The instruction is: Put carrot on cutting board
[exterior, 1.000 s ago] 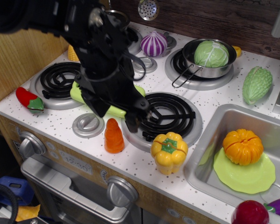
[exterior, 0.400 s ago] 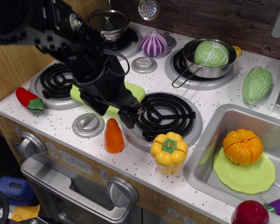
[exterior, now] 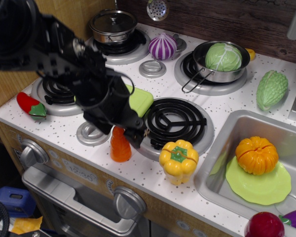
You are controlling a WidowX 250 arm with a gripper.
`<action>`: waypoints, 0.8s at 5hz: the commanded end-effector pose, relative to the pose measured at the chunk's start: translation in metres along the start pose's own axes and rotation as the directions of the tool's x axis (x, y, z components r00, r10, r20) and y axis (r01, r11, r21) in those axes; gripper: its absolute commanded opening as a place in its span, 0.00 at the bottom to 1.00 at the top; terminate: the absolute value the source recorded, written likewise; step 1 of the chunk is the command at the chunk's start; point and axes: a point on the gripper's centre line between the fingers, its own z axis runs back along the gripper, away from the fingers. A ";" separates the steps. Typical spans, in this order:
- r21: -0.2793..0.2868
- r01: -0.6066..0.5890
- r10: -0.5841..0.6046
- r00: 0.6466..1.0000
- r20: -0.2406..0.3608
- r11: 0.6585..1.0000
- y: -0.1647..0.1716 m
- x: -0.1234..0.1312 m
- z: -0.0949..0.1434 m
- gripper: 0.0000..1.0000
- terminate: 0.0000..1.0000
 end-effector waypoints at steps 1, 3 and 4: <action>0.034 0.015 -0.015 1.000 0.022 0.999 0.007 -0.006 -0.005 1.00 0.00; 0.015 0.031 -0.032 0.999 0.025 0.999 0.015 -0.007 -0.016 0.00 0.00; 0.011 0.036 -0.036 0.999 0.011 0.999 0.011 -0.001 -0.008 0.00 0.00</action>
